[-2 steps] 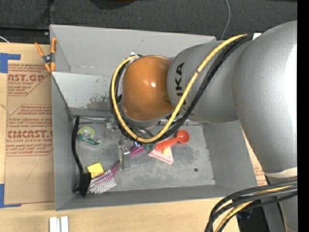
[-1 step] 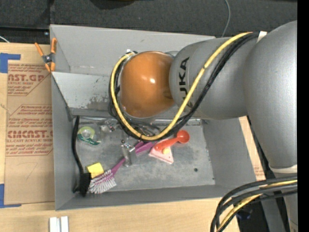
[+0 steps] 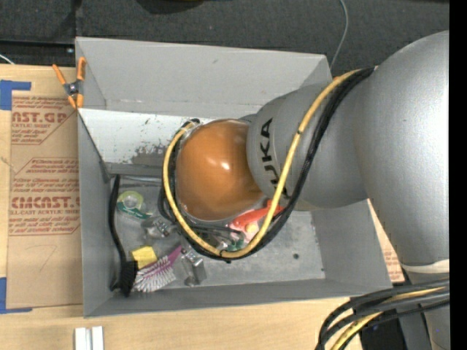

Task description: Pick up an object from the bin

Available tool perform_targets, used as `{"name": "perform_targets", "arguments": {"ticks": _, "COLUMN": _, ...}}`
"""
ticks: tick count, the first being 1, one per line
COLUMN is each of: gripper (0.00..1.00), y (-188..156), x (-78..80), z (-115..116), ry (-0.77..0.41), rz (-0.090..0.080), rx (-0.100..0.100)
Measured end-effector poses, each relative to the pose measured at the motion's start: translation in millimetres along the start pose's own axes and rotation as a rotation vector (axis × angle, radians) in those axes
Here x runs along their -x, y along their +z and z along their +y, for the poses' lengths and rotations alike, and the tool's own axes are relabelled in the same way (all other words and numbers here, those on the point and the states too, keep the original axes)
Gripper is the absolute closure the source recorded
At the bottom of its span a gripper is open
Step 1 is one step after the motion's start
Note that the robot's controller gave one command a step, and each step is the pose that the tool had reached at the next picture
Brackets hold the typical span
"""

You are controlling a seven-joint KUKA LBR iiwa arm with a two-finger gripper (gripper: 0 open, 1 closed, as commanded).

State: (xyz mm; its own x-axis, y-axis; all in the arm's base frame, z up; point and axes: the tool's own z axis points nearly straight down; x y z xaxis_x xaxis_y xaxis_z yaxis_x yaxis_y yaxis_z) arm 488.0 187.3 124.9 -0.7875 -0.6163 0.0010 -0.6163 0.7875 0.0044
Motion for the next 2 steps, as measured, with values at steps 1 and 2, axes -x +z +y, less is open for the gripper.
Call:
{"name": "perform_targets", "arguments": {"ticks": 1, "gripper": 0.00, "y": 54, "x": 15.8, "z": -5, "ry": -0.304, "rz": -0.018, "rx": -0.009}}
{"name": "perform_targets", "arguments": {"ticks": 2, "gripper": 1.00, "y": 50, "x": 12.2, "z": 8, "ry": -0.433, "rz": -0.021, "rx": -0.006}}
